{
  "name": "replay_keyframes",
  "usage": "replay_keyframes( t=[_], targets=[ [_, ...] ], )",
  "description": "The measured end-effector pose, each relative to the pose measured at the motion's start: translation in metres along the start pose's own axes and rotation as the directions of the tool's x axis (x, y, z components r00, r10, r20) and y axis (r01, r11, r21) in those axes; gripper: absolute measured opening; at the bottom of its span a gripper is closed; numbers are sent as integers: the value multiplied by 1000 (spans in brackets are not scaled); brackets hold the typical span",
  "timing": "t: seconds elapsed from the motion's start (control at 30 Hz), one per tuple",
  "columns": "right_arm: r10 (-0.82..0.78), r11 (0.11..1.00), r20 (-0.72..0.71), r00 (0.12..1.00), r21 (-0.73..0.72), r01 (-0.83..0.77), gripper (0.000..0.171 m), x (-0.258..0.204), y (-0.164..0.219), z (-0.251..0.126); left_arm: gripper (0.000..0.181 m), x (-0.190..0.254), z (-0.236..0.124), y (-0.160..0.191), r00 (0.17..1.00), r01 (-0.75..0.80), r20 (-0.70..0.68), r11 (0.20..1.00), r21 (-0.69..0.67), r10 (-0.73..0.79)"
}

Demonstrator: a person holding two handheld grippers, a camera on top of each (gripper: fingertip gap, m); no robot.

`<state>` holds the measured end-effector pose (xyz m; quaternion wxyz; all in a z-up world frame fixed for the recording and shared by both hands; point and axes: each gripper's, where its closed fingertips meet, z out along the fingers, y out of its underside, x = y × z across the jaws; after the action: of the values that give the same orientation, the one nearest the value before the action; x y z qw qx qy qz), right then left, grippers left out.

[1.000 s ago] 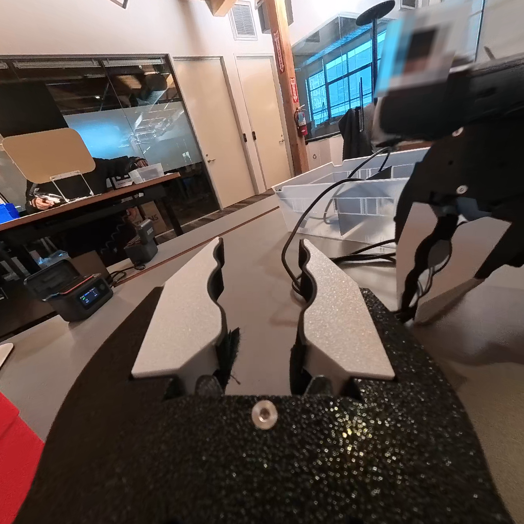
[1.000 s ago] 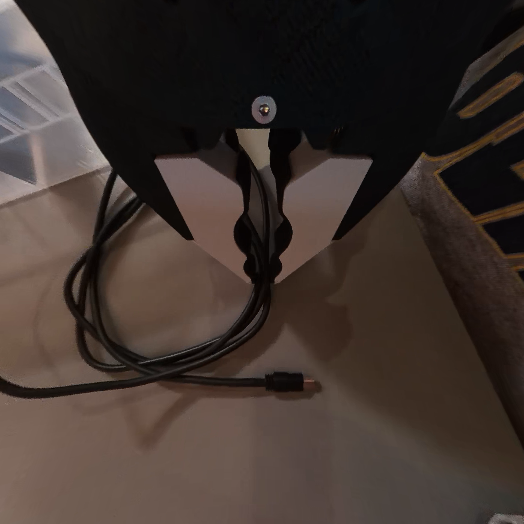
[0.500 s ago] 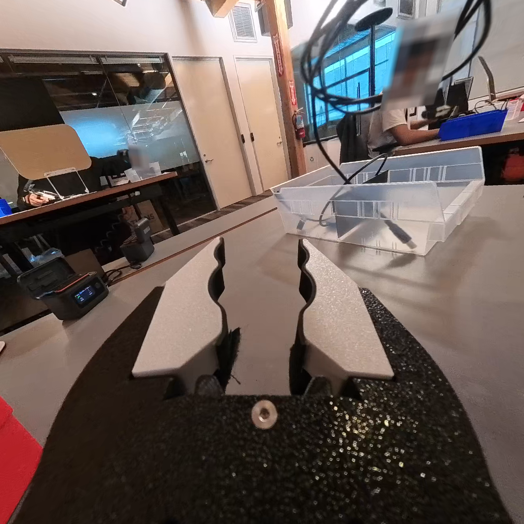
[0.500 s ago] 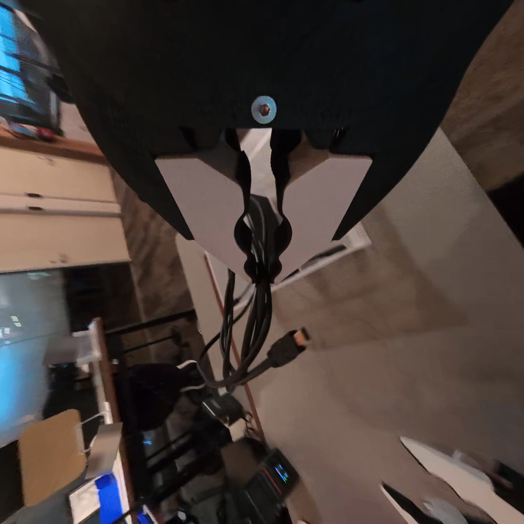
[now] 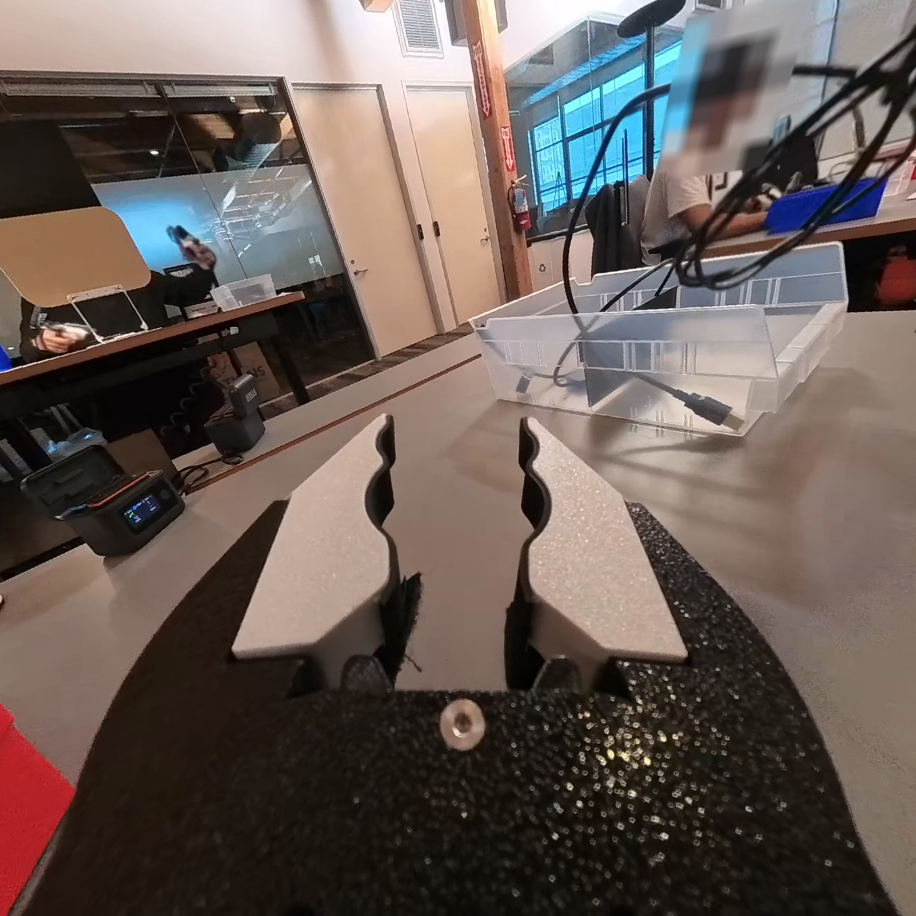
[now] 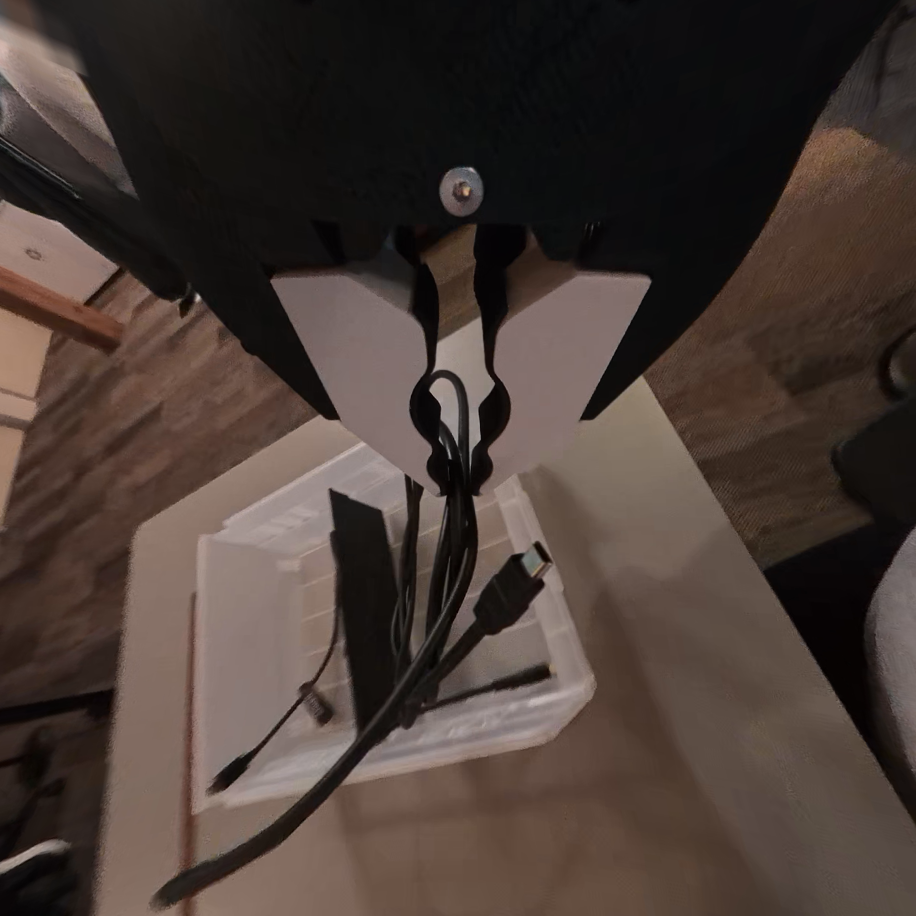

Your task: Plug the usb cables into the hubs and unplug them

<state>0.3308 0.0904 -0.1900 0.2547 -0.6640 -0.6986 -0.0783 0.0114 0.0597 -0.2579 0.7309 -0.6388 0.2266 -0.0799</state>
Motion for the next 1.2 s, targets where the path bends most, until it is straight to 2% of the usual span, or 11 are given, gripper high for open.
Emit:
replay_keyframes(
  t=[0.1, 0.17, 0.33, 0.43, 0.53, 0.73, 0.83, 0.97, 1.03, 1.13, 1.2],
  targets=[
    [-47, 992, 61, 997, -118, 54, 7, -2, 12, 26, 48, 1, 1, 2, 1000, -6, -5, 1000, -10, 6],
    [-88, 988, 97, 991, -119, 99, 7, -3, 7, 45, 47, 2, 1, 2, 1000, -12, -3, 1000, -13, 12],
    [-244, 950, 27, 969, -194, 245, 7, 10, 3, 96, 47, -1, -1, 1, 1000, -13, 9, 1000, -9, 13],
    [-308, 911, 48, 950, -272, 309, 7, 4, 12, 125, 46, -1, -2, 1, 1000, -5, 11, 1000, -7, 5],
    [-263, 919, 103, 959, -276, 282, 7, -6, 19, 144, 46, -1, -1, 1, 1000, 2, 5, 1000, -6, -2],
    [-38, 956, 228, 973, -275, 102, 8, -22, 40, 168, 46, 1, -1, -1, 1000, 0, -1, 1000, 0, 0],
    [108, 962, 288, 952, -272, -27, 13, -25, 38, 167, 45, 2, -1, -1, 1000, 3, -2, 1000, -1, -3],
    [319, 916, 287, 903, -336, -217, 61, -10, 41, 133, 45, 0, -2, -2, 1000, 7, 3, 1000, 4, -7],
    [429, 885, 307, 850, -334, -326, 74, -6, 35, 110, 45, 0, -2, -2, 1000, 15, 2, 1000, 4, -15],
    [476, 877, 280, 834, -228, -423, 73, 14, 19, 84, 45, 0, -1, -2, 1000, 25, 0, 1000, 5, -25],
    [491, 864, 263, 830, -29, -502, 65, 33, -16, 72, 45, -1, -1, -3, 1000, 28, -1, 1000, 6, -28]
  ],
)
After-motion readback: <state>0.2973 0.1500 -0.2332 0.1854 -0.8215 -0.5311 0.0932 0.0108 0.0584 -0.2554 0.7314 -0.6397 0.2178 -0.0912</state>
